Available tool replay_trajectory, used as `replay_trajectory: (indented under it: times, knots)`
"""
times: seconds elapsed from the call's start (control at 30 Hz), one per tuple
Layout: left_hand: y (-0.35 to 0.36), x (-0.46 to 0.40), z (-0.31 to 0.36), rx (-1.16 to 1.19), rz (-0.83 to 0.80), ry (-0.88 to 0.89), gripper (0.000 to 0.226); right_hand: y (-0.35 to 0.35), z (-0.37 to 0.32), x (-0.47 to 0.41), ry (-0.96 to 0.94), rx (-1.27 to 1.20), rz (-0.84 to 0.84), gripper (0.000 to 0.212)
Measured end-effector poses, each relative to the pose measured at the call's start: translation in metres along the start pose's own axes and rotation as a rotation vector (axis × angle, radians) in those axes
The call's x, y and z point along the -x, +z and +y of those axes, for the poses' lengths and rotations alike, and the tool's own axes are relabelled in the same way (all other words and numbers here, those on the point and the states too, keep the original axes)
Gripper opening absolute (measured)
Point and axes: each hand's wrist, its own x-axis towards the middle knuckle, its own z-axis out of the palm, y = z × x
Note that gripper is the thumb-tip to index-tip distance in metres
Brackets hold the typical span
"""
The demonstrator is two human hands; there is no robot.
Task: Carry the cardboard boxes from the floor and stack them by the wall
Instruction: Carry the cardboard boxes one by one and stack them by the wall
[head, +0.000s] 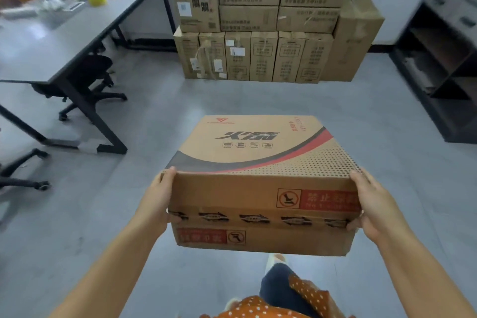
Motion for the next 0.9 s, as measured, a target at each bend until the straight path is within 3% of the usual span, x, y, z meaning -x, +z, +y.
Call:
replay_trajectory:
  times: [0.33, 0.63, 0.9]
  knots:
    - [0.082, -0.175, 0.128, 0.017, 0.022, 0.041, 0.018, 0.080, -0.099, -0.191, -0.015, 0.036, -0.024, 0.025]
    - [0.161, -0.318, 0.279, 0.143, 0.040, 0.127, 0.026, 0.144, -0.269, -0.360, -0.143, 0.029, -0.071, 0.034]
    - [0.206, -0.484, 0.437, 0.209, -0.006, 0.231, 0.018, 0.238, -0.407, -0.496, -0.291, 0.000, -0.021, 0.037]
